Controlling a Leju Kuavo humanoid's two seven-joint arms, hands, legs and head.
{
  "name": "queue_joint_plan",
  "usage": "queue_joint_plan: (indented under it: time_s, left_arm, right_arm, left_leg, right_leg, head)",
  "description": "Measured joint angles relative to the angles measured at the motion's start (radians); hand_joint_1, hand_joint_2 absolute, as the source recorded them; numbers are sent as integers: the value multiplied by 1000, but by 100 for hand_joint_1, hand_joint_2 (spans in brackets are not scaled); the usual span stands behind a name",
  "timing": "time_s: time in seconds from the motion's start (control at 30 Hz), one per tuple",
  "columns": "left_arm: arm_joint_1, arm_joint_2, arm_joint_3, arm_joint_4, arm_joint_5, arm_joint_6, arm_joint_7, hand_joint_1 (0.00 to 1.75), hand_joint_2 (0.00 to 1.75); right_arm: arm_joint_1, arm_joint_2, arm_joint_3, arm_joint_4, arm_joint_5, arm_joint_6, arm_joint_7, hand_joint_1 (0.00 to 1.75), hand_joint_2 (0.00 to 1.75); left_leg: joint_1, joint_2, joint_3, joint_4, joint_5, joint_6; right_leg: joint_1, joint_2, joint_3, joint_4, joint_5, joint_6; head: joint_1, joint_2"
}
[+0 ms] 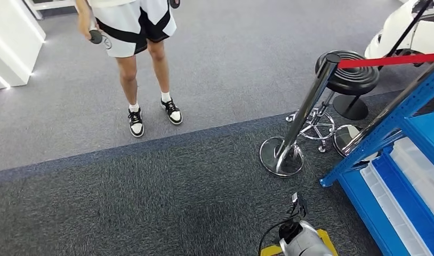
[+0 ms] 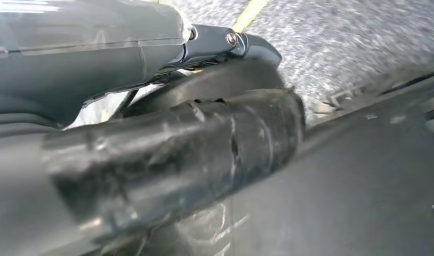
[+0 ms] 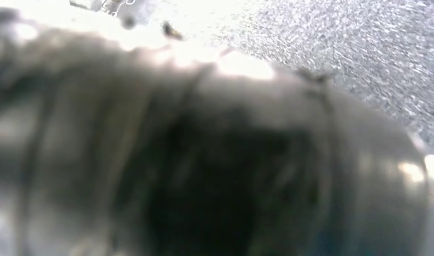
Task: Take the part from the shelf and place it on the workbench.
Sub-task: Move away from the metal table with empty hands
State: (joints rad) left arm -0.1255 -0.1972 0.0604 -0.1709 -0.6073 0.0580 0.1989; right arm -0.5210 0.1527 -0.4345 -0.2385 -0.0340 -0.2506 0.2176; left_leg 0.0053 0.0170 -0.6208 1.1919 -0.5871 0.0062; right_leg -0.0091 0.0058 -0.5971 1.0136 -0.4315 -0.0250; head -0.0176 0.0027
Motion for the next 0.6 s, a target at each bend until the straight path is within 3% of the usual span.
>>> queue_joint_plan:
  time_s: [0.07, 0.1, 0.17, 0.23, 0.3, 0.37, 0.43, 0.5, 0.57, 0.6]
  left_arm:
    - [2, 0, 0, 0, 0, 0, 0, 0, 0]
    - [2, 0, 0, 0, 0, 0, 0, 0, 0]
    - [2, 1, 0, 0, 0, 0, 0, 0, 0]
    - [3, 1, 0, 0, 0, 0, 1, 0, 0]
    - [2, 2, -1, 0, 0, 0, 1, 0, 0]
    - [0, 1, -1, 0, 0, 0, 1, 0, 0]
    - [0, 0, -1, 0, 0, 0, 0, 0, 0]
    - [1, 0, -1, 0, 0, 0, 0, 0, 0]
    - [3, 0, -1, 0, 0, 0, 0, 0, 0]
    - [4, 0, -1, 0, 0, 0, 1, 0, 0]
  right_arm:
    - [2, 1, 0, 0, 0, 0, 0, 0, 0]
    - [3, 1, 0, 0, 0, 0, 0, 0, 0]
    - [3, 1, 0, 0, 0, 0, 0, 0, 0]
    - [2, 2, 0, 0, 0, 0, 0, 0, 0]
    - [3, 3, 0, 0, 0, 0, 0, 0, 0]
    - [5, 0, 0, 0, 0, 0, 0, 0, 0]
    - [4, -3, 0, 0, 0, 0, 0, 0, 0]
    - [3, -3, 0, 0, 0, 0, 0, 0, 0]
    - [5, -3, 0, 1, 0, 0, 0, 0, 0]
    - [6, -3, 0, 1, 0, 0, 0, 0, 0]
  left_leg:
    - [1, -10, -54, 98, -25, -2]
    - [1, -11, -59, 99, -9, -1]
    - [4, -29, -15, -11, 67, 3]
    - [6, -67, 35, -129, 114, 7]
    - [5, -80, 49, -160, 117, 11]
    - [6, -60, 52, -168, 124, 22]
    - [9, -36, 57, -182, 132, 35]
    - [7, -12, 59, -187, 134, 43]
    - [4, 13, 59, -187, 131, 46]
    - [4, 25, 60, -186, 129, 45]
  right_leg:
    - [1, 25, -1, 3, 0, -1]
    - [1, 39, -2, 6, -1, -1]
    - [0, 66, -2, 12, -4, 2]
    - [1, 89, -6, 19, -7, 10]
    - [0, 106, -14, 21, -5, 21]
    - [-3, 116, -18, 19, -2, 34]
    - [0, 79, -36, 57, -29, 43]
    - [0, 23, -88, 169, -90, 51]
    - [-4, 3, -139, 274, -126, 57]
    - [-6, -1, -143, 282, -118, 59]
  head:
    - [0, 0]
    - [0, 0]
    - [0, 0]
    - [0, 0]
    - [0, 0]
    - [0, 0]
    - [2, 0]
    - [3, 0]
    - [3, 0]
    - [3, 0]
